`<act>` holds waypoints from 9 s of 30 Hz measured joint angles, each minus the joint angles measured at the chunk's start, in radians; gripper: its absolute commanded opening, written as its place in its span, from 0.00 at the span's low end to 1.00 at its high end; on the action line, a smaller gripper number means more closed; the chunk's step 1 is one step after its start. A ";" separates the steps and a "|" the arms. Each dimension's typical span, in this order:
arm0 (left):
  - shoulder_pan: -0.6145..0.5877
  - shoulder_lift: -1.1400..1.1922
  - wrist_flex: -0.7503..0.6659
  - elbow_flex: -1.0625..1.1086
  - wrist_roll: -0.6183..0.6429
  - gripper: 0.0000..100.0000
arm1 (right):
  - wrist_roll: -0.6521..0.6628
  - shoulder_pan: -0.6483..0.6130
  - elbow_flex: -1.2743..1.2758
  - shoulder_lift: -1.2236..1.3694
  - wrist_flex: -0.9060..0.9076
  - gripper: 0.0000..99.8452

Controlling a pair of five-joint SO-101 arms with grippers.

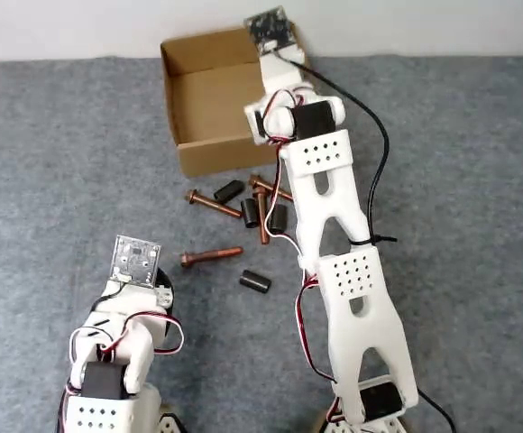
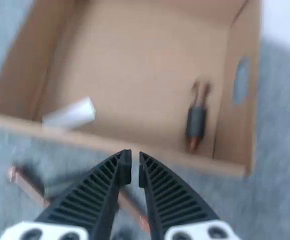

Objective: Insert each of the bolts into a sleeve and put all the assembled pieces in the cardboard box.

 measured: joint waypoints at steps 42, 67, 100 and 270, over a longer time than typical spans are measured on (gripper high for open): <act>0.000 0.000 0.000 0.000 0.000 0.00 | -0.321 -0.046 0.727 -0.153 0.080 0.13; 0.000 0.000 0.000 0.000 0.000 0.00 | -0.462 -0.040 0.776 -0.356 0.180 0.01; -0.005 -0.005 0.014 0.000 0.005 0.01 | -0.574 0.304 2.321 -2.133 -0.037 0.01; 0.608 0.052 0.017 -0.644 0.474 0.00 | 0.161 -0.483 2.883 -2.914 -0.539 0.01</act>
